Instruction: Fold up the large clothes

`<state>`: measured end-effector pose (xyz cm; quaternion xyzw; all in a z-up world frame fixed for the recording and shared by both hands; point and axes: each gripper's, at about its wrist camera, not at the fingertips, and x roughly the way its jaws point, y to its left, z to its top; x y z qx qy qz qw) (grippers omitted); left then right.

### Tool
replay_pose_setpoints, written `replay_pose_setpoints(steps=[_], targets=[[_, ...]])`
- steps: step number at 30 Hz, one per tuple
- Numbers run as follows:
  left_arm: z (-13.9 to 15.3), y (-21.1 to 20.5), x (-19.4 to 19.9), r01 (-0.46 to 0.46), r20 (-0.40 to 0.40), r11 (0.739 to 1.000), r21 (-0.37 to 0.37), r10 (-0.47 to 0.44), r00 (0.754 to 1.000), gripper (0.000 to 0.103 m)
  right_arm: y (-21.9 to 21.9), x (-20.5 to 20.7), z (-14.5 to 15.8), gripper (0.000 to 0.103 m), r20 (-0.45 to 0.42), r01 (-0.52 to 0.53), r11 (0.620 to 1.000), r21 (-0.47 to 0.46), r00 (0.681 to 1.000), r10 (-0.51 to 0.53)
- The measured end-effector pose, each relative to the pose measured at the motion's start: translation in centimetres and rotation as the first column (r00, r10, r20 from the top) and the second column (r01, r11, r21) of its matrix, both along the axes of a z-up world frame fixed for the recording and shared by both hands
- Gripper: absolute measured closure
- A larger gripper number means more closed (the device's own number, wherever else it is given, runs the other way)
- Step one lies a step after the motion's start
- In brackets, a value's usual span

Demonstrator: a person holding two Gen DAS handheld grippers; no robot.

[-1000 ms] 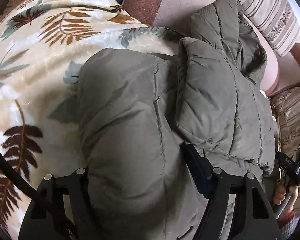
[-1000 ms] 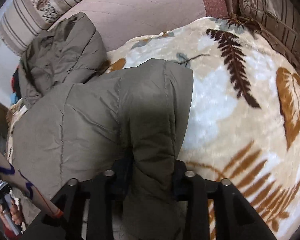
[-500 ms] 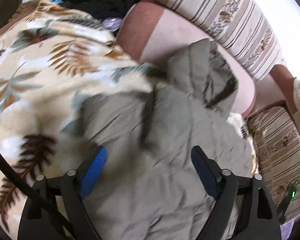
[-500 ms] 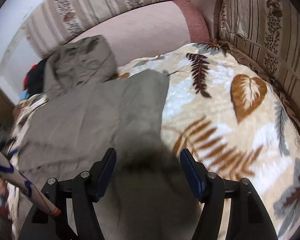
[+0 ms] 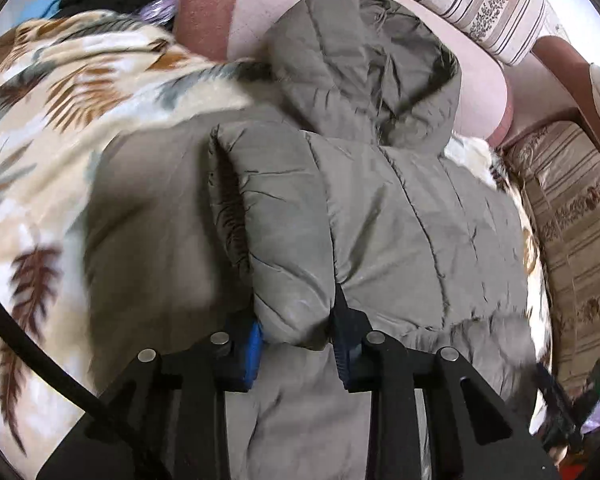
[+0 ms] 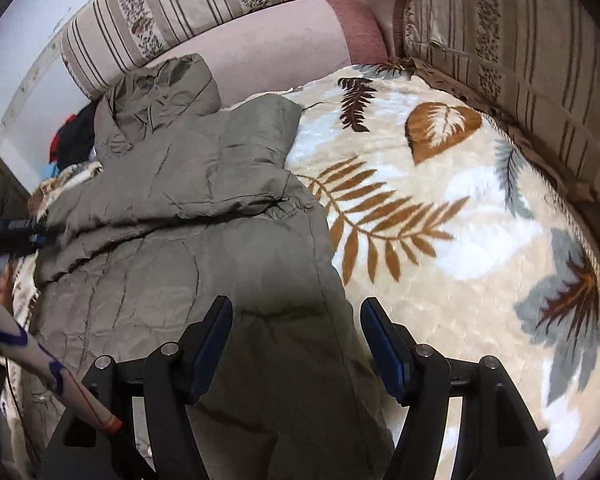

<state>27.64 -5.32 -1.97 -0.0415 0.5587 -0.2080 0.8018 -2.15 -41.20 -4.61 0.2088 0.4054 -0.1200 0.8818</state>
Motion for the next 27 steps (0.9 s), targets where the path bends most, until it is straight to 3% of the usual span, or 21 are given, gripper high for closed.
replay_pose_setpoints(steps=[3,7,9,16,20,24,27], targets=[[-1.2,1.1,-0.5,-0.031,-0.012,0.999,0.021,0.031,0.999,0.063,0.2,-0.8,-0.2,0.032,0.012,-0.001,1.0,0.01,1.0,0.001],[-0.5,1.1,-1.1,-0.073,0.051,0.997,0.02,0.072,0.996,0.054,0.1,-2.9,0.1,0.031,0.015,0.027,0.999,0.028,1.0,-0.028],[0.2,1.2,-2.4,-0.059,0.076,0.998,0.012,0.058,0.995,0.037,-0.3,-5.0,0.8,0.023,0.015,0.053,0.998,0.022,0.998,-0.054],[2.0,3.3,-9.9,-0.056,0.197,0.996,0.066,0.042,0.979,0.034,-1.4,-12.0,0.3,0.018,-0.057,0.168,0.984,-0.059,0.984,-0.171],[2.2,4.3,-14.0,-0.077,0.212,0.994,0.083,0.058,0.975,0.034,-1.1,-14.3,-0.9,0.018,-0.09,0.198,0.98,-0.012,0.976,-0.199],[5.0,5.2,-17.5,-0.091,0.266,0.993,0.079,0.067,0.962,0.034,0.4,-15.8,1.7,0.018,-0.03,0.184,0.983,-0.02,0.982,-0.184],[9.0,5.8,-20.6,-0.088,0.367,0.993,0.073,0.055,0.929,0.034,1.3,-16.6,4.8,0.018,0.032,0.165,0.986,-0.014,0.986,-0.164]])
